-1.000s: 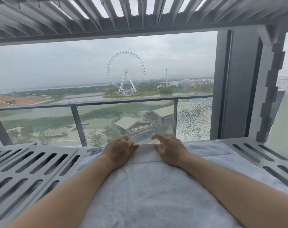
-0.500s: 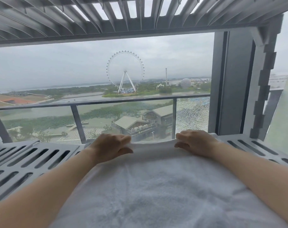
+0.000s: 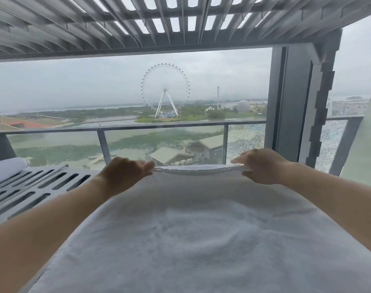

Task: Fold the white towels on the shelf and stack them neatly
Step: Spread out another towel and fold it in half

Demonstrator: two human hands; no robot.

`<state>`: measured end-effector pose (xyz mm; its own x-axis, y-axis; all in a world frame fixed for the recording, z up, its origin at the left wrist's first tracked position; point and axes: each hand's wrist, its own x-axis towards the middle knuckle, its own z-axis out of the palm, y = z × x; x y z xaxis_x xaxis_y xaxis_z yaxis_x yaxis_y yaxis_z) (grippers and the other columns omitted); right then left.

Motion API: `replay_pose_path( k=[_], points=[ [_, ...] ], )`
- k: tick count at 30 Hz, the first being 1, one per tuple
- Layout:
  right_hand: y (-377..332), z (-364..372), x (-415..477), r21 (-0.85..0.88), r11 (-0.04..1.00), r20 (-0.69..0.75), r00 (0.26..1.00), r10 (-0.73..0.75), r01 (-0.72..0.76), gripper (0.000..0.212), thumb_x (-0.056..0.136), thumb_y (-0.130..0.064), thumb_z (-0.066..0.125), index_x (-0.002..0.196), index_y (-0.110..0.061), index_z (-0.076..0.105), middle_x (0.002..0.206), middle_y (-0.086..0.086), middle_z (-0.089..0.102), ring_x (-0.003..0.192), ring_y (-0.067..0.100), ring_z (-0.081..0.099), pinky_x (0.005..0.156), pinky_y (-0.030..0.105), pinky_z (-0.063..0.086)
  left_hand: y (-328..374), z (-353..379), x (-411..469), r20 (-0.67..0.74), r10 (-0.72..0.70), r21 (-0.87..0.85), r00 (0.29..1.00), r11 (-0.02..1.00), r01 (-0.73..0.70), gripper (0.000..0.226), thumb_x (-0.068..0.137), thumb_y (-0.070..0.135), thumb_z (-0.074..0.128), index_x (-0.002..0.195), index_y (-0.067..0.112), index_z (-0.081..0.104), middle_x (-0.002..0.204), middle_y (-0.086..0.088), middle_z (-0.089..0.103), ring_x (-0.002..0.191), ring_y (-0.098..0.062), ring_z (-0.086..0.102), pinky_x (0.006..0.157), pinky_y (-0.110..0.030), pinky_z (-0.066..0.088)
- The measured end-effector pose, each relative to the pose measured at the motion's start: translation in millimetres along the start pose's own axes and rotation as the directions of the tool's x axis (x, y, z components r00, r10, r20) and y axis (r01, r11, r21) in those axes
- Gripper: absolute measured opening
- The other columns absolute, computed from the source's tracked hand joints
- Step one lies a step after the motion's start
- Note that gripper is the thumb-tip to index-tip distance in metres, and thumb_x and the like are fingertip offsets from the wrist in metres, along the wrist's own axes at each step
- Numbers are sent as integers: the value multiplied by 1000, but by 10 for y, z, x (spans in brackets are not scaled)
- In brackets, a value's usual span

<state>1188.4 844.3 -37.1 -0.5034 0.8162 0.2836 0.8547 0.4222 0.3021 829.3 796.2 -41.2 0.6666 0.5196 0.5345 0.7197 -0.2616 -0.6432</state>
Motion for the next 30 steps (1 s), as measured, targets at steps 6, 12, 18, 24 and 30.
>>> replay_pose_path(
  k=[6,12,18,24,30],
  points=[
    [-115,-75,-494,92,992,-12,996,88,-86,62,79,-6,43,134,-35,38,111,1,62,98,24,60,63,26,42,225,-315,-266,50,-55,-193,997,979,64,32,58,26,86,71,16,58,59,6,61,39,-21,57,35,-25,42],
    [-415,-67,-981,260,964,-121,988,94,-60,47,72,-13,51,115,-30,46,68,-20,40,62,6,42,48,17,25,511,-524,-571,274,-92,-265,957,950,167,22,79,28,66,86,21,46,82,8,62,61,-20,62,46,-26,40],
    [-587,66,-1009,495,836,1,962,273,-238,36,75,-13,56,109,-26,54,117,2,45,116,20,39,99,45,36,623,-554,-513,433,-248,-181,867,918,353,11,90,15,37,92,25,32,95,9,55,75,-18,54,64,-30,44],
    [-538,121,-930,554,798,-3,958,287,-238,34,74,-11,57,104,-26,56,115,2,48,116,20,40,100,46,34,589,-450,-472,387,-226,-214,894,921,326,9,91,10,41,95,18,41,92,1,56,74,-25,58,66,-38,50],
    [-391,222,-578,570,782,24,956,292,-253,33,76,-10,57,106,-23,58,114,5,49,115,21,41,100,44,35,472,-35,-239,394,-234,-153,889,937,314,16,93,9,34,105,16,43,100,-1,57,80,-26,61,59,-33,40]
  ],
)
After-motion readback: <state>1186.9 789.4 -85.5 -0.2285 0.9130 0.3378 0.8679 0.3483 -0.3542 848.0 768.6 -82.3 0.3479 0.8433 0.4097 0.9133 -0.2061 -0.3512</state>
